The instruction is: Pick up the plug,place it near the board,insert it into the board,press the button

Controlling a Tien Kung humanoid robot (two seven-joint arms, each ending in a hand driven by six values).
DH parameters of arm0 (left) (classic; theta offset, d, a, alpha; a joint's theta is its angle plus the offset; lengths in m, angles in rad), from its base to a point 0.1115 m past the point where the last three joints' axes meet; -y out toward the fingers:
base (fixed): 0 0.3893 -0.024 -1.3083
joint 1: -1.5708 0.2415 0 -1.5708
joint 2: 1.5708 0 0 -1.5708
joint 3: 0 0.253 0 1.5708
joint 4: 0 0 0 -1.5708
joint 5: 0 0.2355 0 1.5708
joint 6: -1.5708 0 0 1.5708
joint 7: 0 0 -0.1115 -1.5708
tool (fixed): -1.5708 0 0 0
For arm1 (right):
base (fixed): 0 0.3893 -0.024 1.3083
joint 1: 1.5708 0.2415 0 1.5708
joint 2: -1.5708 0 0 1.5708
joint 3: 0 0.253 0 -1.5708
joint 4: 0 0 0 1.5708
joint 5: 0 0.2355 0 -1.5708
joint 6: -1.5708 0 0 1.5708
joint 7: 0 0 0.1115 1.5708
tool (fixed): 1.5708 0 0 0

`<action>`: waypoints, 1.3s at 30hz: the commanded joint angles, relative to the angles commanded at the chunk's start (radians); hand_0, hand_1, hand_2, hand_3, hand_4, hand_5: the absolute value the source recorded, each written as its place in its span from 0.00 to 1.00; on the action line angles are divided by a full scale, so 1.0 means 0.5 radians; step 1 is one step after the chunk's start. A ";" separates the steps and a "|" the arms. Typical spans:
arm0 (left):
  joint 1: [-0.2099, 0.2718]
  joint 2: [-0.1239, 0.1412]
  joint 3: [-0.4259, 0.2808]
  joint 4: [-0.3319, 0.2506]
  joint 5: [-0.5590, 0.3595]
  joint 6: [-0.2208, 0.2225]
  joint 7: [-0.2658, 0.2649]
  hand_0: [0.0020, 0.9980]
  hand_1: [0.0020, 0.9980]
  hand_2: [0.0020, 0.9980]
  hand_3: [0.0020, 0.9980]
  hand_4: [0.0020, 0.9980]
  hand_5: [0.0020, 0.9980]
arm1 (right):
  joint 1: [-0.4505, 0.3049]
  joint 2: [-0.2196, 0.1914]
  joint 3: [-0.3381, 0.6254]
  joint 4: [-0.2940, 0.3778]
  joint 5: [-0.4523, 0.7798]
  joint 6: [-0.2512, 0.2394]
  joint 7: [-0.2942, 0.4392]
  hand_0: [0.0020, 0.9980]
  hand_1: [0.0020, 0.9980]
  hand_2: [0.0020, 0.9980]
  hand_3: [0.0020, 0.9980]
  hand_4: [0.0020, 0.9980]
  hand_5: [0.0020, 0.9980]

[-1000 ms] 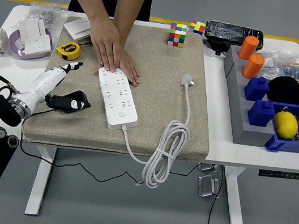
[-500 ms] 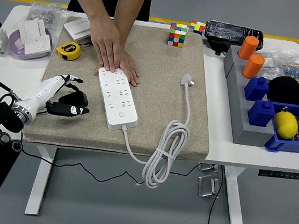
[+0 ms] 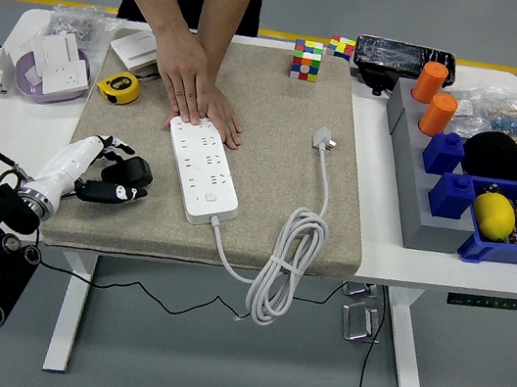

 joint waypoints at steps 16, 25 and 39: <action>-0.022 -0.009 -0.036 0.059 0.000 0.028 0.029 0.65 0.66 0.50 0.50 0.73 0.31 | 0.000 -0.003 0.010 -0.002 0.002 0.001 0.003 0.82 0.77 0.75 0.75 1.00 1.00; -0.031 -0.015 -0.050 0.113 0.000 0.081 0.027 0.61 0.62 0.47 0.47 0.69 0.30 | 0.000 -0.003 0.004 -0.003 0.008 0.001 0.004 0.82 0.77 0.75 0.75 1.00 1.00; -0.014 -0.013 -0.040 0.044 0.000 0.176 0.048 0.53 0.39 0.31 0.40 0.58 0.22 | -0.003 -0.008 -0.010 -0.003 0.012 0.000 0.004 0.82 0.77 0.75 0.75 1.00 1.00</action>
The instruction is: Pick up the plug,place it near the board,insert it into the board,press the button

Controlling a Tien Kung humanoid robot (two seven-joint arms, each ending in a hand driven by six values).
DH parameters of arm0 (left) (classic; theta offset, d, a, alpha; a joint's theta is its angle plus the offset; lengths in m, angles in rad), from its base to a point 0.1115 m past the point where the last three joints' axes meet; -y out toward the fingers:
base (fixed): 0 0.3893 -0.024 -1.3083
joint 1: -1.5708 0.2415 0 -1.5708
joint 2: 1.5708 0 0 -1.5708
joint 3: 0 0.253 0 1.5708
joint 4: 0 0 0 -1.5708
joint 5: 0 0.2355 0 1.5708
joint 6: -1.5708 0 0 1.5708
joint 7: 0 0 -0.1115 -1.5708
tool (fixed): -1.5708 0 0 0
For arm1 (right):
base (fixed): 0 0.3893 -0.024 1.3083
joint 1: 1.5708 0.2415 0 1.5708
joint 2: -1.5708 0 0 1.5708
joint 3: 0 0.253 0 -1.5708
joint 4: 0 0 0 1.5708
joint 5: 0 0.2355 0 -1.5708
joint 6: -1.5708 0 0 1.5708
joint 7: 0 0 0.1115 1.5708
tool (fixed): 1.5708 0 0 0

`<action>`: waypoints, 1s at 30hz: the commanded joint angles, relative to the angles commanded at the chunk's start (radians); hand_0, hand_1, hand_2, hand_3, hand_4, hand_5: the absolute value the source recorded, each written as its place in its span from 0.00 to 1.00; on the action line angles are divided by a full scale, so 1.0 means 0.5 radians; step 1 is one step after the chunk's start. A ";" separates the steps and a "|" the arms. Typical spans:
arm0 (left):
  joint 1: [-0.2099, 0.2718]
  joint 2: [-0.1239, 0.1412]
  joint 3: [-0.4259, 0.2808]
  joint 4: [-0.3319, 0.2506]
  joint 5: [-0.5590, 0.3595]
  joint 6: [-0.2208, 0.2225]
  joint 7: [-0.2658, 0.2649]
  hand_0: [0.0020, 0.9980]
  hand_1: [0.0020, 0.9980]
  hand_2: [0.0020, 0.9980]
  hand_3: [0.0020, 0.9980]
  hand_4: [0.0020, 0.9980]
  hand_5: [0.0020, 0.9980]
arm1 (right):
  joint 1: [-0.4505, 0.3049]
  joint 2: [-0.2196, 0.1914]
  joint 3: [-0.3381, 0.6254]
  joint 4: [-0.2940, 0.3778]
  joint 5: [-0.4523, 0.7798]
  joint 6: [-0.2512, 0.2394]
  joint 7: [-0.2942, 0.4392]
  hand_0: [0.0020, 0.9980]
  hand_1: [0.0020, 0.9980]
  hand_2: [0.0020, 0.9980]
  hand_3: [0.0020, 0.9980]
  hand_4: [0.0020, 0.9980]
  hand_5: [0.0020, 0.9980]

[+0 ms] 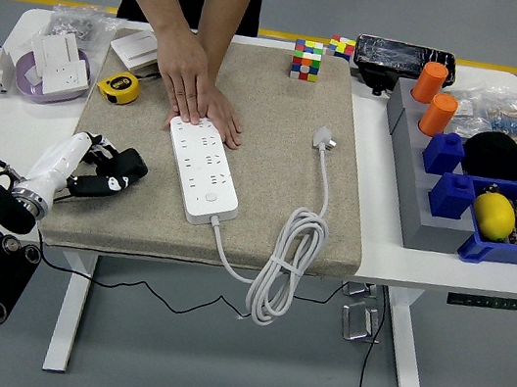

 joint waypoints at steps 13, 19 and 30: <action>-0.019 0.085 0.219 -0.377 -0.056 -0.083 0.055 0.51 0.37 0.27 0.36 0.54 0.19 | -0.001 -0.004 -0.006 -0.001 -0.001 -0.001 -0.002 0.82 0.77 0.75 0.75 1.00 1.00; -0.117 0.136 0.416 -0.439 -0.190 -0.112 0.052 0.50 0.37 0.27 0.35 0.54 0.18 | -0.002 -0.002 -0.003 -0.003 0.004 -0.001 -0.003 0.82 0.77 0.75 0.75 1.00 1.00; -0.350 0.175 0.741 -0.219 -0.244 -0.071 -0.042 0.50 0.38 0.27 0.35 0.52 0.17 | -0.001 0.004 0.011 -0.002 0.002 -0.002 -0.003 0.82 0.77 0.75 0.75 1.00 1.00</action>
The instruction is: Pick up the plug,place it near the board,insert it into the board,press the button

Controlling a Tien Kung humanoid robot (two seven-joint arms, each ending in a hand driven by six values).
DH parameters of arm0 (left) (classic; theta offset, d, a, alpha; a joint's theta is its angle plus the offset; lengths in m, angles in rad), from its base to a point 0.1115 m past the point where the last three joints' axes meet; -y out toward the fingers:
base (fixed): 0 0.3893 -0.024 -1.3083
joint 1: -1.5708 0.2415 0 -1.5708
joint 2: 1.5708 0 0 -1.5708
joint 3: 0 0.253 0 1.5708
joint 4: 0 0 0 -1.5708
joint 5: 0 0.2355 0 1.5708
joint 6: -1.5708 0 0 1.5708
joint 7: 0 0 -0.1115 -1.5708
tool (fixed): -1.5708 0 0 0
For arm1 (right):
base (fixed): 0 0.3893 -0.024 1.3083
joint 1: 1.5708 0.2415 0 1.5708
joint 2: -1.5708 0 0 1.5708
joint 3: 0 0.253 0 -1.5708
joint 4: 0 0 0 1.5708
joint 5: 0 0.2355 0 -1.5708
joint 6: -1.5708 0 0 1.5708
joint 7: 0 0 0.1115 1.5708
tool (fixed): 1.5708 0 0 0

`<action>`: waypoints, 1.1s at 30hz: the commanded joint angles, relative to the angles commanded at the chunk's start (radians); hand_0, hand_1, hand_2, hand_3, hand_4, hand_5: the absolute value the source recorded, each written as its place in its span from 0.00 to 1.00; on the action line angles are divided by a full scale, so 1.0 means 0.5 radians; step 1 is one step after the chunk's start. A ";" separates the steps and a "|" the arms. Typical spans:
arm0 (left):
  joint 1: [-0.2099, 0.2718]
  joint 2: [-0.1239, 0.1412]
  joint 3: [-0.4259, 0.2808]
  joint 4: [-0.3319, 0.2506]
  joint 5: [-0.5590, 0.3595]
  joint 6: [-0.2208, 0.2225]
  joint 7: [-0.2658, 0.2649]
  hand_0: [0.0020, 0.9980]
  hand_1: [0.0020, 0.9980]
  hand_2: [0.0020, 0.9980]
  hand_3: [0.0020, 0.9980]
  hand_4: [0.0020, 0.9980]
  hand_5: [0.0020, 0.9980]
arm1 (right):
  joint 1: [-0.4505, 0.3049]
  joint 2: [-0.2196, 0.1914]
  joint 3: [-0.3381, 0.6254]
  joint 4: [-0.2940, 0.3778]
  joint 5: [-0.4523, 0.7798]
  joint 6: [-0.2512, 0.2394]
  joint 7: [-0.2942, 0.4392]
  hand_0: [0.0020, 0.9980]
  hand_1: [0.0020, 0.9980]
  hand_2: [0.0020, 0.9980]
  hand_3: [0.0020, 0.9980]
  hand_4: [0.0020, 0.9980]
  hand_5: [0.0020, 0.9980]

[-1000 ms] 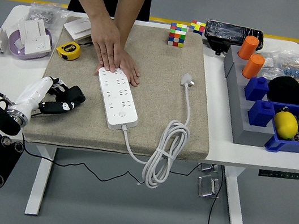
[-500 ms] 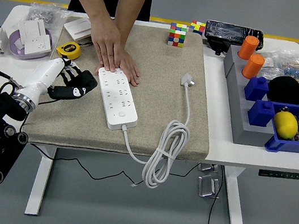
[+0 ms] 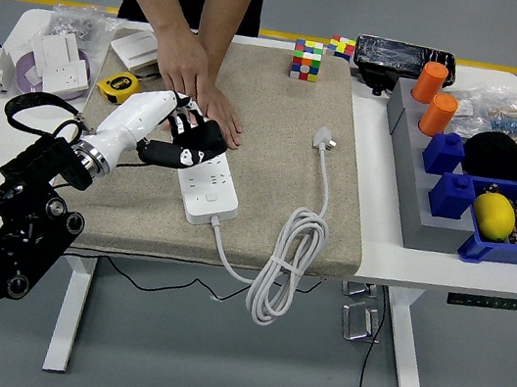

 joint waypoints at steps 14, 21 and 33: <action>-0.138 -0.041 -0.056 0.482 0.029 0.022 -0.016 0.50 0.39 0.27 0.35 0.52 0.17 | 0.003 0.000 0.000 -0.001 0.005 0.000 -0.001 0.82 0.77 0.75 0.75 1.00 1.00; -0.141 -0.038 -0.080 0.510 0.051 0.033 -0.034 0.50 0.39 0.27 0.35 0.51 0.17 | 0.003 0.003 0.004 -0.001 0.002 0.000 0.000 0.82 0.77 0.75 0.75 1.00 1.00; -0.150 -0.021 -0.081 0.526 0.090 0.038 -0.061 0.50 0.40 0.28 0.35 0.50 0.16 | 0.008 0.000 0.006 0.000 0.007 0.000 0.000 0.82 0.77 0.75 0.75 1.00 1.00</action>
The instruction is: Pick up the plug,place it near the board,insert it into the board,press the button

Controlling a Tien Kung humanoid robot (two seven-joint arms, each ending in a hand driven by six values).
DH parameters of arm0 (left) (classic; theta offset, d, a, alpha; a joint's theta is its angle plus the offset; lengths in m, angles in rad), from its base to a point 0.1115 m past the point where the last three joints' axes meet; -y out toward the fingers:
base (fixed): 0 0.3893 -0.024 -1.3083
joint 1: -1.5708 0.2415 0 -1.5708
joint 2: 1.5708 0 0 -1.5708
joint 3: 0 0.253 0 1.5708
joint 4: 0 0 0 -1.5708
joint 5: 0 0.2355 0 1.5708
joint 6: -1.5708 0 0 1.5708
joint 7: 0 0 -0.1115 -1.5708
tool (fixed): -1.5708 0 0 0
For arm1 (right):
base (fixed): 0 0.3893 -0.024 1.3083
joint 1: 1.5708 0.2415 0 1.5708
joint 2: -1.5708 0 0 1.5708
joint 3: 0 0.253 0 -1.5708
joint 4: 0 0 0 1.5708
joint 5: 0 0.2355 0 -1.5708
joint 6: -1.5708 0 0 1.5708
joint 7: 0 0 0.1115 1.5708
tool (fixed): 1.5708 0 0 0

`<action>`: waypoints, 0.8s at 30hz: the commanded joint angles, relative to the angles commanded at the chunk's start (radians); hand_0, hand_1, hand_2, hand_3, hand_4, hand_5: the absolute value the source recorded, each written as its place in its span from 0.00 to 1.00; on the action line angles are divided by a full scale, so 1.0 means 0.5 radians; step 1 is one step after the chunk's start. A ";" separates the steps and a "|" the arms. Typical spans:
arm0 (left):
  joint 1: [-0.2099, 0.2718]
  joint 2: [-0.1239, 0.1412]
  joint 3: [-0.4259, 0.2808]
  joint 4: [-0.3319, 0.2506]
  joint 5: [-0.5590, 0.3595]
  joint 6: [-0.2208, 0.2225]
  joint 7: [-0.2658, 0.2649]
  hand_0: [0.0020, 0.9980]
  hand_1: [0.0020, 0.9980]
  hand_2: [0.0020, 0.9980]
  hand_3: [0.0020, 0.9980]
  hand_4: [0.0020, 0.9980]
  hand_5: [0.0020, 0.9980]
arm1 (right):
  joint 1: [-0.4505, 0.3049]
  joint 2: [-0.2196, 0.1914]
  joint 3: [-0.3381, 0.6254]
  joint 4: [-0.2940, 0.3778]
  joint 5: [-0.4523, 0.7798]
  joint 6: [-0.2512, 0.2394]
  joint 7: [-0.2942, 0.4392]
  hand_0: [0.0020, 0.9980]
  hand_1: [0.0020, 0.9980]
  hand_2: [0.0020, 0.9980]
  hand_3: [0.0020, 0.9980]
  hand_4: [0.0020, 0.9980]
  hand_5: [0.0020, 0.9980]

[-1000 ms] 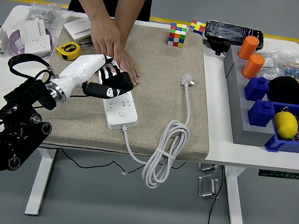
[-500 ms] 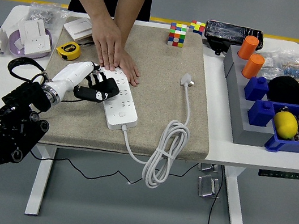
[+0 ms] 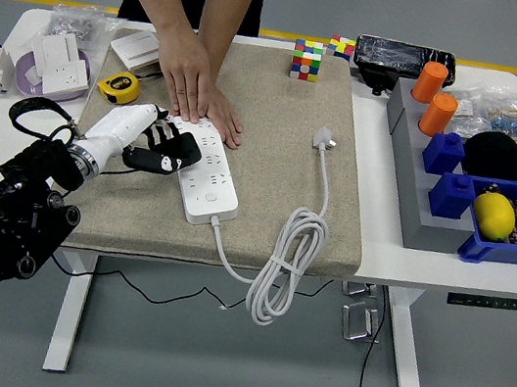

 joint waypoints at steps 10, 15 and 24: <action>-0.002 0.001 -0.008 0.032 0.061 0.005 -0.018 0.50 0.41 0.28 0.35 0.49 0.15 | 0.001 -0.001 0.001 0.001 -0.001 0.001 0.001 0.82 0.77 0.75 0.75 1.00 1.00; -0.010 0.007 -0.006 0.059 0.091 0.039 -0.035 0.50 0.42 0.29 0.36 0.49 0.15 | 0.004 -0.004 -0.005 0.001 0.003 0.001 0.001 0.82 0.77 0.75 0.75 1.00 1.00; -0.013 0.034 0.071 0.045 0.155 0.098 -0.078 0.50 0.42 0.29 0.36 0.48 0.14 | 0.001 -0.010 -0.010 0.001 0.005 0.001 0.001 0.82 0.77 0.75 0.75 1.00 1.00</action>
